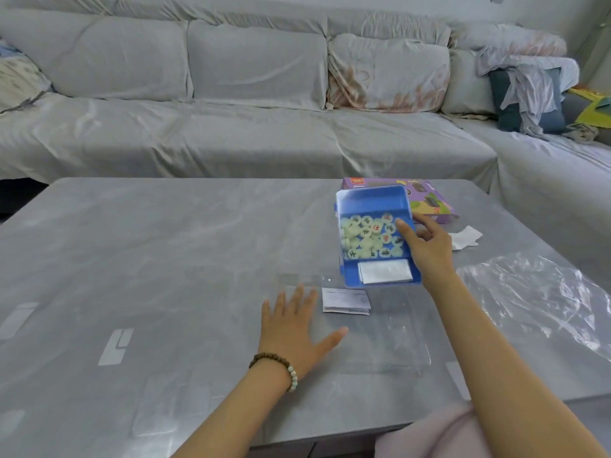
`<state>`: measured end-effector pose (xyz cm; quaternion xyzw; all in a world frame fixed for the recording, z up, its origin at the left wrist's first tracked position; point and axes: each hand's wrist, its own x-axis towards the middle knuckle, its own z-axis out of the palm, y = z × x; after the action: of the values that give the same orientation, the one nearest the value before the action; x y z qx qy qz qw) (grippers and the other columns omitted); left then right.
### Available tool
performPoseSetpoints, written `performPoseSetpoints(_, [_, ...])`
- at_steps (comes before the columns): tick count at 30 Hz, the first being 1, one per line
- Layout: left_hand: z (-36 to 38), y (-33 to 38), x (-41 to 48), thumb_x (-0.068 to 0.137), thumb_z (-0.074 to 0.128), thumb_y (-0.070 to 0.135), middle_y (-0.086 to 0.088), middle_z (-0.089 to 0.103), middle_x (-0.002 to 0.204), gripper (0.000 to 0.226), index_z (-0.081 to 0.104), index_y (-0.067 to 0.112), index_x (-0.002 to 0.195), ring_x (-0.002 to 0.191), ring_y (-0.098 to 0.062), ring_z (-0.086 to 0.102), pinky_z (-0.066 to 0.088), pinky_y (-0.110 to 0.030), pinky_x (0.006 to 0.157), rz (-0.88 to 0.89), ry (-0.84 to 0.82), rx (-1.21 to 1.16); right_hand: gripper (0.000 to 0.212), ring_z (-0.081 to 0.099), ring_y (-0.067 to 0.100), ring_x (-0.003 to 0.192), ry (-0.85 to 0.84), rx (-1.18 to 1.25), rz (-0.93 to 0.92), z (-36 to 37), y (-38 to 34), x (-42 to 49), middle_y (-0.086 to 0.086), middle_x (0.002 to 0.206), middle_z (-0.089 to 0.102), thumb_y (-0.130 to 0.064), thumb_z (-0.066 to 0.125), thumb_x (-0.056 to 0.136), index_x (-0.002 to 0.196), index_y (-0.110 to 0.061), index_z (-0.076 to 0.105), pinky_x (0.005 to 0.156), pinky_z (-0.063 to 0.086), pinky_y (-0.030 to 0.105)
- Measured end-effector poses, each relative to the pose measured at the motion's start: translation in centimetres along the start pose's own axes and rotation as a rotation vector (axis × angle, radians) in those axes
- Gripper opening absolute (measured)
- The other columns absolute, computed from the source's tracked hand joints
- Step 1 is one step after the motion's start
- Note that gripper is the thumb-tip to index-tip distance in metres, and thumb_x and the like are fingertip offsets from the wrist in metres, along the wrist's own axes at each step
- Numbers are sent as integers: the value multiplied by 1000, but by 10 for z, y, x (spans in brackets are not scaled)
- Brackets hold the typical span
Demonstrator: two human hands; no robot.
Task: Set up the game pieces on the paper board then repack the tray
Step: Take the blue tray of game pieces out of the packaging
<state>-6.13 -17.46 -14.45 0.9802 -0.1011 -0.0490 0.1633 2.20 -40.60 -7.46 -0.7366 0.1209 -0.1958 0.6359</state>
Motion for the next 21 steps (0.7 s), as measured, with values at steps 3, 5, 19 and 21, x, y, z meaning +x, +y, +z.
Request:
performPoseSetpoints(3, [2,-2,10,76,18,81,2,-1,157,92,5,26,148,144,-21,-8,-7,-49,115,-33,-80,133,40,68,17,75,31,163,156,3,2,-5,0,81,67,-25,69,83,119,-15,54,59,59,30])
performPoseSetpoints(5, [-4,-13,20,77,19,80,0,1,157,92,7,22,148,144,-20,-6,-5,-47,115,-85,-73,132,39,67,12,71,38,217,222,6,2,-8,-3,80,67,-25,69,83,119,-15,55,53,58,27])
performPoseSetpoints(19, [-53,-132,96,92,23,59,-3,42,142,64,41,17,136,140,-24,21,9,-42,114,-215,257,50,33,71,21,72,-165,116,326,63,22,-43,4,83,72,-31,67,84,113,-25,53,65,59,39])
performPoseSetpoints(21, [-56,-121,89,90,18,64,-6,54,130,70,52,14,126,131,-28,35,23,-39,110,-157,365,-195,33,71,22,74,-201,113,324,70,23,-52,6,86,72,-30,65,85,113,-24,50,67,59,41])
